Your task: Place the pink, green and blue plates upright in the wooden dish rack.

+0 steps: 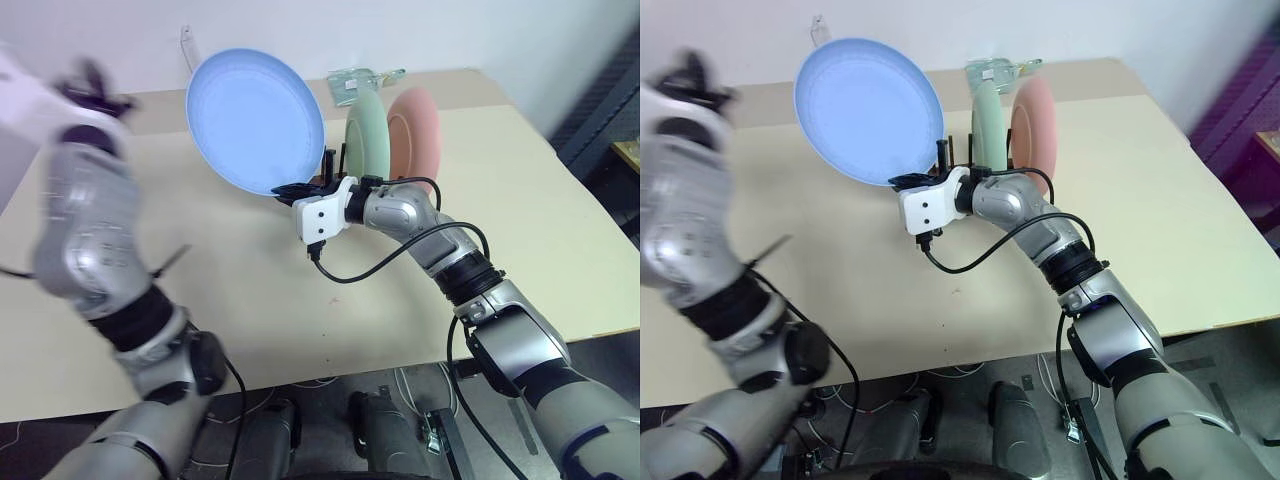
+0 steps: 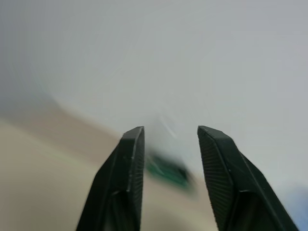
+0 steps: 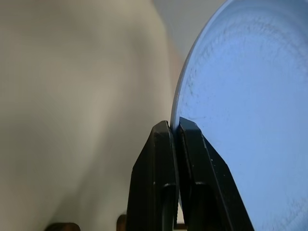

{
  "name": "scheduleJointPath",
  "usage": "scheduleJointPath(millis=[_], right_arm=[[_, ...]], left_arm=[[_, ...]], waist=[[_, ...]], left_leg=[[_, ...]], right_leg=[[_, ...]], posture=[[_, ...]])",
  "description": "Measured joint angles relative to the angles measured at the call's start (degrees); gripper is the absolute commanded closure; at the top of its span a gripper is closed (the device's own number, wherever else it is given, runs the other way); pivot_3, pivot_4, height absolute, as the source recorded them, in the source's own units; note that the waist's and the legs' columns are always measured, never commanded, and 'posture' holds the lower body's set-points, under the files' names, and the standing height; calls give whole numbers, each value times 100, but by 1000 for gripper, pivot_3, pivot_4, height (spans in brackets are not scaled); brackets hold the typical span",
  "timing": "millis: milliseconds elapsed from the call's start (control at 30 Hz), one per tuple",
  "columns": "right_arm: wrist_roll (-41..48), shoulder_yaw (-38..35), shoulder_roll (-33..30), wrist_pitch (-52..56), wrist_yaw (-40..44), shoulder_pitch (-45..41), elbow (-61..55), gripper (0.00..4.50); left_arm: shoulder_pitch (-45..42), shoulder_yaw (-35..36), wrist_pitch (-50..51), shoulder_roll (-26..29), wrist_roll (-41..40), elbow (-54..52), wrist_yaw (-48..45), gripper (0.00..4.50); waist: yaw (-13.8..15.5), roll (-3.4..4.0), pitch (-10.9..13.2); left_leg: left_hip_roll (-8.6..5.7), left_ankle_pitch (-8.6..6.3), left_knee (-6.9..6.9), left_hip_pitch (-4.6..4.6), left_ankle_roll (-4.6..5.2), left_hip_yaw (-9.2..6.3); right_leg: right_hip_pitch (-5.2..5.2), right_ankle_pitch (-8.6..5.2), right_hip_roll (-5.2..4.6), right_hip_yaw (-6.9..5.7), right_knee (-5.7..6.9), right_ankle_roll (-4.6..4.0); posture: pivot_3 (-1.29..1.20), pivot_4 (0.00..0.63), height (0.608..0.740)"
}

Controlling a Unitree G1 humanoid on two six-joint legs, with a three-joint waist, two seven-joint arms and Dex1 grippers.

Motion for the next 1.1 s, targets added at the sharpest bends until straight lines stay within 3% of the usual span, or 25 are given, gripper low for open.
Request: scheduleJointPath(millis=[100, 133, 233, 333, 433, 667, 1100], right_arm=[[929, -379, 129, 559, 388, 60, -397, 4500], [1624, -588, 281, 1063, 622, 123, -776, 4500], [3368, -1136, 496, 2684, 950, 146, -1790, 4500], [5526, -2180, 657, 4788, 540, -20, -2168, 4500], [6572, -2785, 633, 6046, 41, -313, -2181, 4500], [7055, -3052, 604, 7185, -490, -234, -2159, 4500], [6515, -3119, 629, 7465, -870, -429, -747, 4500]], left_arm=[[958, -259, -299, 589, 325, 348, -616, 2659], [1503, -513, -415, 777, 304, 428, -1119, 2659], [2667, -1317, -665, 796, 130, 539, -2355, 2659], [3622, -2199, -975, 536, -302, 24, -3483, 2659], [3821, -2809, -1057, 361, -659, -370, -4136, 2659], [3815, -2999, -1087, 335, -991, -638, -4610, 2659], [3817, -3049, -989, 268, -1064, -691, -4596, 2659]], waist=[[33, -1, -1], [34, 1, -1], [109, -6, -3], [210, 1, 1], [199, 2, 1], [147, 45, -6], [171, 45, -6]], left_leg=[[-3, -3, 13, -4, 5, -10], [-5, -4, 13, -4, 8, -11], [-7, -31, 27, -10, 51, -22], [-8, -36, 28, -12, 56, -23], [1, -36, 23, -12, 55, -24], [11, -33, 10, -11, 58, -2], [10, -34, 21, -12, 59, -1]], right_leg=[[9, 0, -2, -5, -5, 0], [11, 1, -7, -5, -3, 0], [13, 1, -11, -11, -3, 0], [19, 4, -31, -9, -10, -8], [13, 0, -26, -14, -14, -24], [-3, 4, -19, -8, -9, -18], [4, 5, -18, -11, -8, -16]], posture=[[0, 150, 740], [0, 150, 740], [0, 150, 740], [0, 150, 740], [0, 150, 740], [0, 150, 740], [0, 150, 740]])
